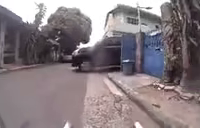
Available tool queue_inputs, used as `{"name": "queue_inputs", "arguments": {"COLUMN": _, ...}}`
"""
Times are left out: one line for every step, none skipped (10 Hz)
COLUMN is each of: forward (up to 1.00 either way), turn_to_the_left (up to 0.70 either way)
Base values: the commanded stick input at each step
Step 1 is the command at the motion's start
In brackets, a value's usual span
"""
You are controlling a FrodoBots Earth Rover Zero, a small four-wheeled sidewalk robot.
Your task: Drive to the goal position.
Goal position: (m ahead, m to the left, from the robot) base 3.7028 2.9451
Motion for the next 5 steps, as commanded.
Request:
{"name": "queue_inputs", "arguments": {"forward": 0.04, "turn_to_the_left": 0.0}}
{"name": "queue_inputs", "arguments": {"forward": 0.04, "turn_to_the_left": 0.0}}
{"name": "queue_inputs", "arguments": {"forward": 0.04, "turn_to_the_left": 0.0}}
{"name": "queue_inputs", "arguments": {"forward": 0.04, "turn_to_the_left": 0.0}}
{"name": "queue_inputs", "arguments": {"forward": 0.04, "turn_to_the_left": 0.0}}
